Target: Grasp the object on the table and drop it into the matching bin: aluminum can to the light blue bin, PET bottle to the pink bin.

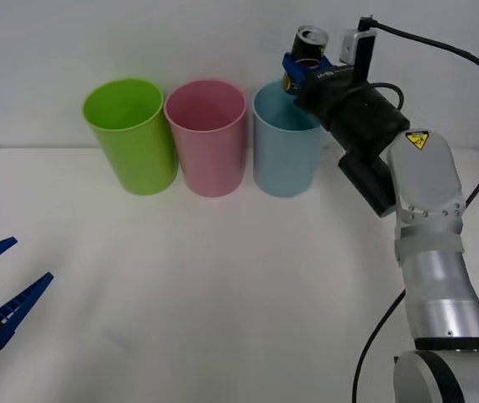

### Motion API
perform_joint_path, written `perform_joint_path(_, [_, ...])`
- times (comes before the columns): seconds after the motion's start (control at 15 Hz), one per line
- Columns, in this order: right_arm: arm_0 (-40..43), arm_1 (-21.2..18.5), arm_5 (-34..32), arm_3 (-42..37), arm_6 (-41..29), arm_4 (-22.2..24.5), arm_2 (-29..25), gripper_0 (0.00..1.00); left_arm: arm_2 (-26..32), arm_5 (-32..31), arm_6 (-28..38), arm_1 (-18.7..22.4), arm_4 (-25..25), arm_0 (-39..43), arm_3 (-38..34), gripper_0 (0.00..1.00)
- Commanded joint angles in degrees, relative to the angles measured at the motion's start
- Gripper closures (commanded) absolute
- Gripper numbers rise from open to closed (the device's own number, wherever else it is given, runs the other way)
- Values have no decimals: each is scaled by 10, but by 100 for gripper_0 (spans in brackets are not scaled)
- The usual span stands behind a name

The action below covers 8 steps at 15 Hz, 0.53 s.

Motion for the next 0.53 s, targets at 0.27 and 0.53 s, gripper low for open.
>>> perform_joint_path(0.27, [-30,11,28,40,18,11,-7,100,0,0,0,0,0,0,0,0])
perform_joint_path(0.53, [-30,11,27,40,24,12,-7,100,0,0,0,0,0,0,0,0])
